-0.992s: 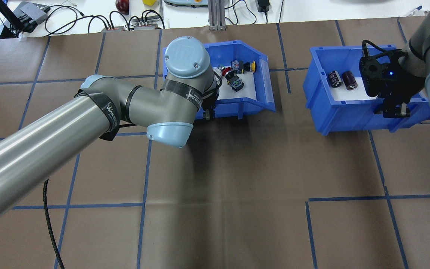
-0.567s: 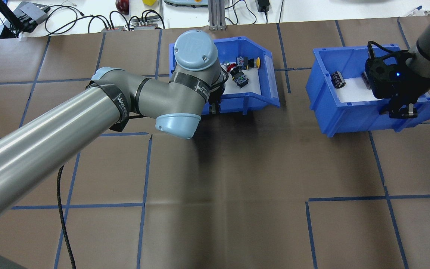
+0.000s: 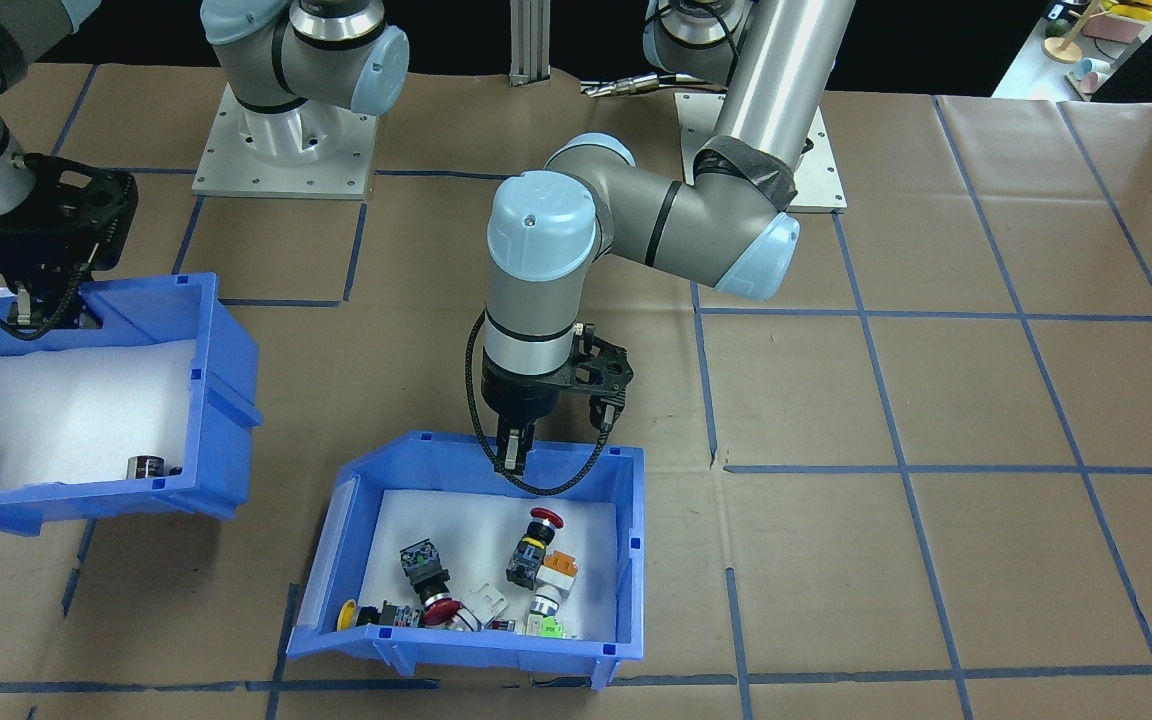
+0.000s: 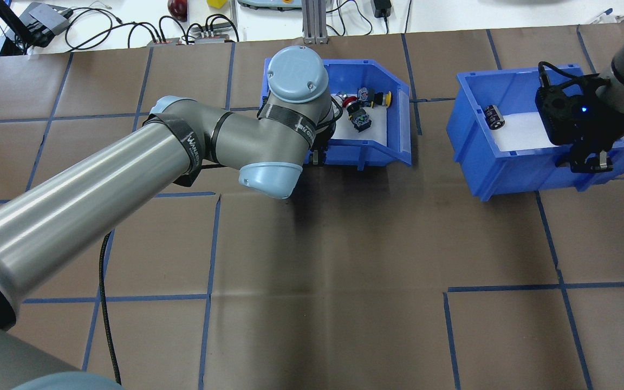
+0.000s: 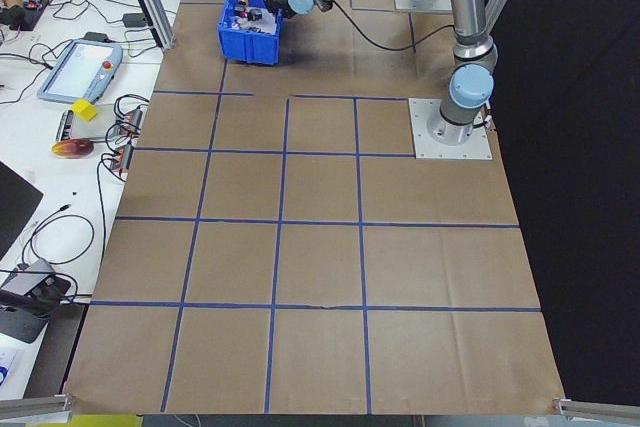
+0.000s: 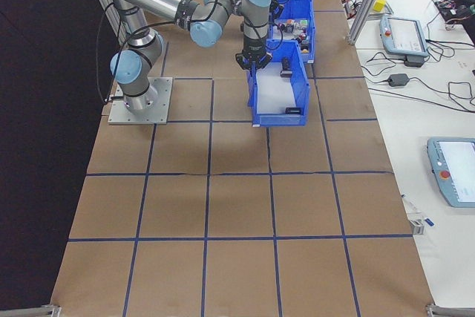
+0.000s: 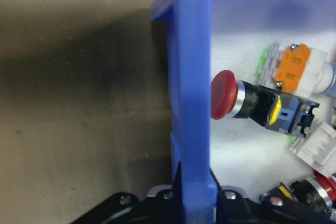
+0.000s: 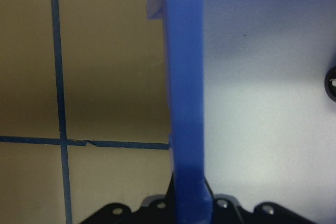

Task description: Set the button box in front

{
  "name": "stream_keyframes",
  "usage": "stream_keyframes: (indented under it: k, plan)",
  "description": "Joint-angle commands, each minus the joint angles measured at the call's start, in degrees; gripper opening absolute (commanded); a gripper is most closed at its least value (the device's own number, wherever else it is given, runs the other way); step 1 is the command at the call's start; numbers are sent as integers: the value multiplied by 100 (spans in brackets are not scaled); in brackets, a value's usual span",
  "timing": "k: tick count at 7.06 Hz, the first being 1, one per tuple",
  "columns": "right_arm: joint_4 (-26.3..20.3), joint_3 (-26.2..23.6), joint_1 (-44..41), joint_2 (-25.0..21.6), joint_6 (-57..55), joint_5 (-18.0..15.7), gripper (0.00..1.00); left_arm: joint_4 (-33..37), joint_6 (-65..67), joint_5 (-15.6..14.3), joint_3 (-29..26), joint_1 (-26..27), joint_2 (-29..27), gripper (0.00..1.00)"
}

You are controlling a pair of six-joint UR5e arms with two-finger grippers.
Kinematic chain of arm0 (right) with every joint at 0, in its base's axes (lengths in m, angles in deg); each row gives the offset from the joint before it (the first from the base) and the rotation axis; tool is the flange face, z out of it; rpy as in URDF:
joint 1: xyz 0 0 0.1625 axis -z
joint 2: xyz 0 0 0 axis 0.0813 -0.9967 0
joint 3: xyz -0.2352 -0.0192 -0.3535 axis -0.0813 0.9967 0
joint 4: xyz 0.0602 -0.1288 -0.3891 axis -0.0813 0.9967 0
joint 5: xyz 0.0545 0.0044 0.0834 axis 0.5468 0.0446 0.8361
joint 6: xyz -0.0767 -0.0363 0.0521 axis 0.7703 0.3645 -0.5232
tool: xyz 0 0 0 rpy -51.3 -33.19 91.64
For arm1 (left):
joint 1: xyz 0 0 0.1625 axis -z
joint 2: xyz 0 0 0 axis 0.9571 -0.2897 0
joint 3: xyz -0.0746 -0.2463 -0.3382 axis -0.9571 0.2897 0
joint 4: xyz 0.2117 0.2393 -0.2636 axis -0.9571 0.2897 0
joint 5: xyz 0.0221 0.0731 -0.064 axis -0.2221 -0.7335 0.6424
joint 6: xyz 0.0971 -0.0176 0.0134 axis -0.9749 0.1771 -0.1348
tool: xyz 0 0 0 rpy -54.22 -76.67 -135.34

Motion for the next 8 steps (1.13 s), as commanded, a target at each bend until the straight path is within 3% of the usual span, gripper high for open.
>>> stream_keyframes:
  k: [1, 2, 4, 5, 8]
  plan:
    - [27, -84, 23, -96, 74, -23, 8, 105, -15, -51, 22, 5, 122, 96]
    - [27, -84, 22, -97, 74, -32, 8, 523, -24, -25, -13, -30, 296, 98]
    - [18, -180, 14, -141, 74, -58, 8, 2694, -547, -7, -197, -231, 1120, 98]
    - [27, -407, 14, -376, 56, -67, 8, 3751, -1778, -7, -241, -502, 1525, 98]
    - [35, -1259, 5, -1245, -136, -93, 8, 4480, -4907, -7, -250, -1048, 2747, 98]
